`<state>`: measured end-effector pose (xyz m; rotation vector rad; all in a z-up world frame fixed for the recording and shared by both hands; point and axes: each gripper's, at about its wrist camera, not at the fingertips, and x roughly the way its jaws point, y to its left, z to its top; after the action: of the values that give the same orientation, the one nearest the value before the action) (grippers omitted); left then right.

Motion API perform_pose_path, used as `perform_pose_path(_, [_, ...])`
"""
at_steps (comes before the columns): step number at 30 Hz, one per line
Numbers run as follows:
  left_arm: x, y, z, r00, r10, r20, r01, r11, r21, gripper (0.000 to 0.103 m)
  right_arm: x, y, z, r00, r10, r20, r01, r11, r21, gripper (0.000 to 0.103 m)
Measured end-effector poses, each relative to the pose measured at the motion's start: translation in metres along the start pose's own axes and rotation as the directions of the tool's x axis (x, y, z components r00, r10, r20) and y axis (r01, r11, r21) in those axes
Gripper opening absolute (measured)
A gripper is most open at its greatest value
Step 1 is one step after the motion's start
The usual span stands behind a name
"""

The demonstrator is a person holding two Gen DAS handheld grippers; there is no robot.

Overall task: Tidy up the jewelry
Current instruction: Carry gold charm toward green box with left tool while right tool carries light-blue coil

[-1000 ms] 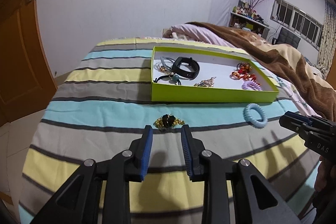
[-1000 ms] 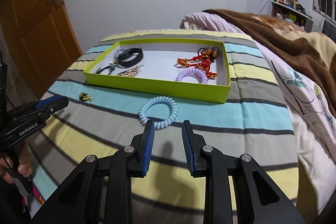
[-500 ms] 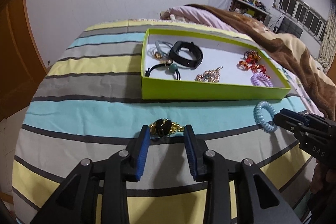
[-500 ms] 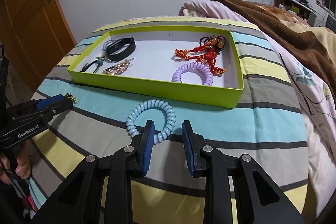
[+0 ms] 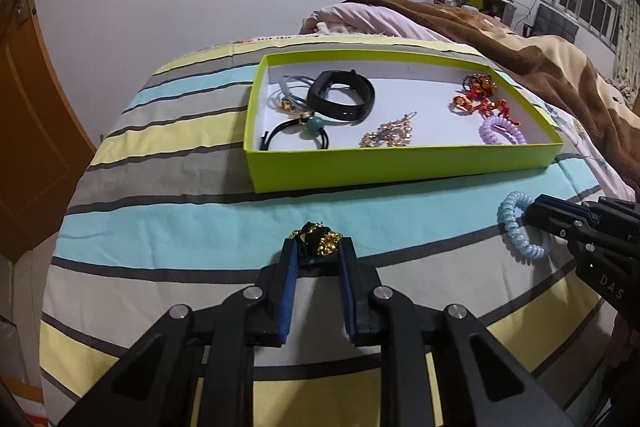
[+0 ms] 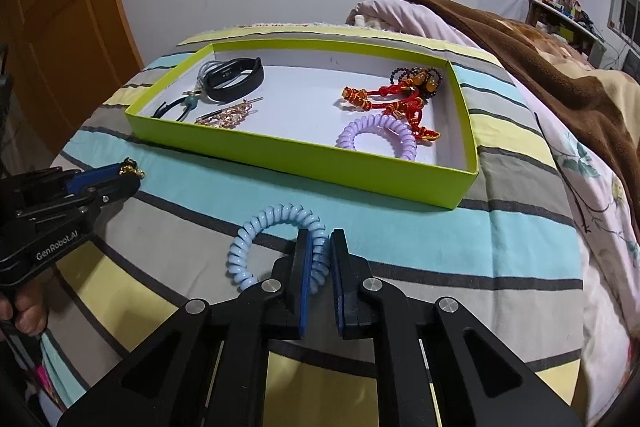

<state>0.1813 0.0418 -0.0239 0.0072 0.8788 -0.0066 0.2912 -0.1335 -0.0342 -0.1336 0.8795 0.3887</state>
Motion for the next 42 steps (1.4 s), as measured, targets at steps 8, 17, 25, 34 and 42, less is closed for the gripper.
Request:
perform_pose_path(8, [-0.033, -0.006, -0.013, 0.991, -0.094, 0.100, 0.094, 0.996, -0.001, 0.020, -0.027, -0.004, -0.008, 0.997, 0.036, 0.062, -0.038, 0.999, 0.030, 0.009])
perform_pose_path(17, [-0.074, -0.010, -0.021, 0.978, -0.110, 0.179, 0.119, 0.992, -0.041, 0.020, -0.074, -0.003, -0.016, 0.987, 0.043, 0.156, -0.050, 0.998, 0.042, 0.009])
perform_pose_path(25, [-0.107, -0.020, -0.033, 0.967, -0.102, 0.231, 0.113, 0.993, -0.035, 0.020, -0.112, -0.004, -0.031, 0.975, 0.030, 0.221, -0.042, 0.998, 0.052, 0.009])
perform_pose_path(34, [-0.128, -0.035, -0.040, 0.959, -0.114, 0.261, 0.123, 0.992, -0.019, 0.020, -0.136, -0.006, -0.041, 0.966, 0.027, 0.258, -0.042, 0.998, 0.053, 0.009])
perform_pose_path(42, [-0.135, -0.043, -0.038, 0.953, -0.116, 0.279, 0.124, 0.992, -0.009, 0.020, -0.143, -0.009, -0.041, 0.961, 0.026, 0.276, -0.044, 0.997, 0.057, 0.009])
